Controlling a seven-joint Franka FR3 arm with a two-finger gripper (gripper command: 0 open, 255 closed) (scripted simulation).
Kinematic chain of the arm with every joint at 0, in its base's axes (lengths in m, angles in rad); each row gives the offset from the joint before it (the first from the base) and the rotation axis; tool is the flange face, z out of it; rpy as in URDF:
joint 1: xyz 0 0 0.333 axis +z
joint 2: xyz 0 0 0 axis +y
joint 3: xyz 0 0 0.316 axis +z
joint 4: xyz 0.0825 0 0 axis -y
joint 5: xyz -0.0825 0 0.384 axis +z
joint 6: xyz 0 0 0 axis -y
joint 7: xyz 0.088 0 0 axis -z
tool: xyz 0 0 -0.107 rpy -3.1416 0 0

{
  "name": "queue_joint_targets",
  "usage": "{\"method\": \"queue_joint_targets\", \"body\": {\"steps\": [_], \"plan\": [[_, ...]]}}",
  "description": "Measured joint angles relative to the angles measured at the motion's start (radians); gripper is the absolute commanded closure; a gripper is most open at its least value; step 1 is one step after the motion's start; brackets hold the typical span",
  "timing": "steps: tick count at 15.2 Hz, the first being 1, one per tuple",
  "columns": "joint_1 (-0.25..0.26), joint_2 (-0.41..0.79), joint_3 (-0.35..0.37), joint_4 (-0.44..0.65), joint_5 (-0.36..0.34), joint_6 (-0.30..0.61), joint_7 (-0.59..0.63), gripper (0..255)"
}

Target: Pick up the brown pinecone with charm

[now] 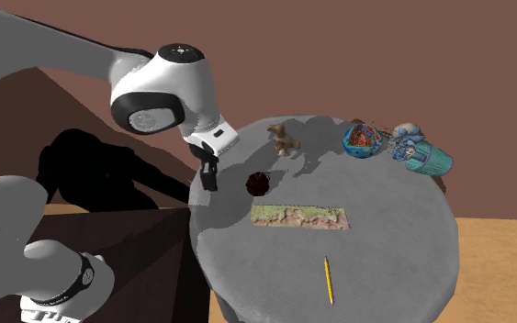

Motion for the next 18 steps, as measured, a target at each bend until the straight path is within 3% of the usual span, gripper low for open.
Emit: {"method": "queue_joint_targets", "body": {"steps": [6,10,14,18], "plan": [[-0.053,0.233,0.113,0.07,-0.15,0.199,0.22,0],[-0.064,0.447,0.146,0.176,-0.386,0.293,0.461,0],[0.008,0.63,0.088,0.296,-0.612,0.331,0.684,0],[0.111,0.787,0.006,0.44,-0.761,0.332,0.842,0]]}}
